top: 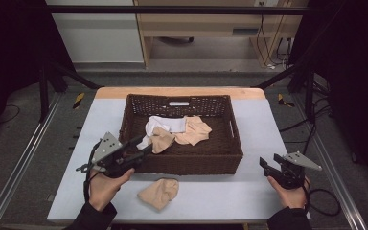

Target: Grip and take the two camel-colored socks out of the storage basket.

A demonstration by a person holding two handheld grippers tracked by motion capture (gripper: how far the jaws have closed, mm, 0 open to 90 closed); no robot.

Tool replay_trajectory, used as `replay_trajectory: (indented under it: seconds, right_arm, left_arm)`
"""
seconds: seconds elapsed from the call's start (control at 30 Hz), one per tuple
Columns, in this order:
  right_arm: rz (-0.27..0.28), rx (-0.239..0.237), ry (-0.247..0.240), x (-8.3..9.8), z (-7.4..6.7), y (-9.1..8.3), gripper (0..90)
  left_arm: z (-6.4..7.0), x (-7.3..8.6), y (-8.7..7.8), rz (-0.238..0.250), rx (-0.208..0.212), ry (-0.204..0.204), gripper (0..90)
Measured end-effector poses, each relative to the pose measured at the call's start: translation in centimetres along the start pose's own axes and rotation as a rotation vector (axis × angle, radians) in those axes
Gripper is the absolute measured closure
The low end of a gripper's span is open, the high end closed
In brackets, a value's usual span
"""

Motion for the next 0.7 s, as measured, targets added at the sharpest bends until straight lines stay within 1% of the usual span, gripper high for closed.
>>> replay_trajectory:
  seconds: [0.13,0.2,0.33,0.4,0.47,0.5,0.57,0.63,0.7]
  right_arm:
    - [0.004,0.002,-0.008,-0.1,0.0,0.0,42.4]
    - [0.003,0.000,-0.006,-0.1,0.0,-0.1,42.7]
    - [0.006,0.001,-0.012,-0.1,0.0,0.0,43.8]
    - [0.007,-0.002,-0.010,-0.1,0.0,0.0,44.4]
    - [0.006,-0.001,-0.007,-0.1,0.0,0.0,45.0]
    - [0.005,-0.003,-0.004,-0.1,0.0,0.0,45.1]
    - [0.009,0.000,-0.009,-0.2,0.1,0.0,45.6]
    - [0.008,-0.001,-0.008,-0.2,0.1,0.0,46.0]
    - [0.005,-0.003,-0.008,-0.2,0.1,0.0,46.5]
  left_arm:
    - [-0.9,-2.0,0.6,0.013,-0.023,-0.001,50.6]
    - [-1.4,-2.8,1.0,0.023,-0.033,-0.008,50.4]
    - [-2.6,-4.0,2.2,0.015,-0.065,-0.023,50.2]
    - [-3.2,-4.2,3.0,0.009,-0.074,-0.031,50.4]
    - [-3.8,-4.3,3.9,-0.001,-0.068,-0.059,52.1]
    - [-4.1,-4.3,4.4,-0.006,-0.078,-0.062,52.9]
    - [-4.8,-4.1,5.5,-0.032,-0.105,-0.059,53.3]
    - [-5.2,-3.9,6.4,-0.052,-0.111,-0.065,53.3]
    - [-5.6,-3.6,7.4,-0.070,-0.128,-0.056,52.9]
Point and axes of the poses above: each handheld gripper's, and its own axes: y roughly forward along the jaws, x roughly out of its underside, z roughly to its right, the point moved 3 cm from there along y, roughly forward along the jaws, and after that the axes turned 12 degrees about -z, right-handed, at the moved point
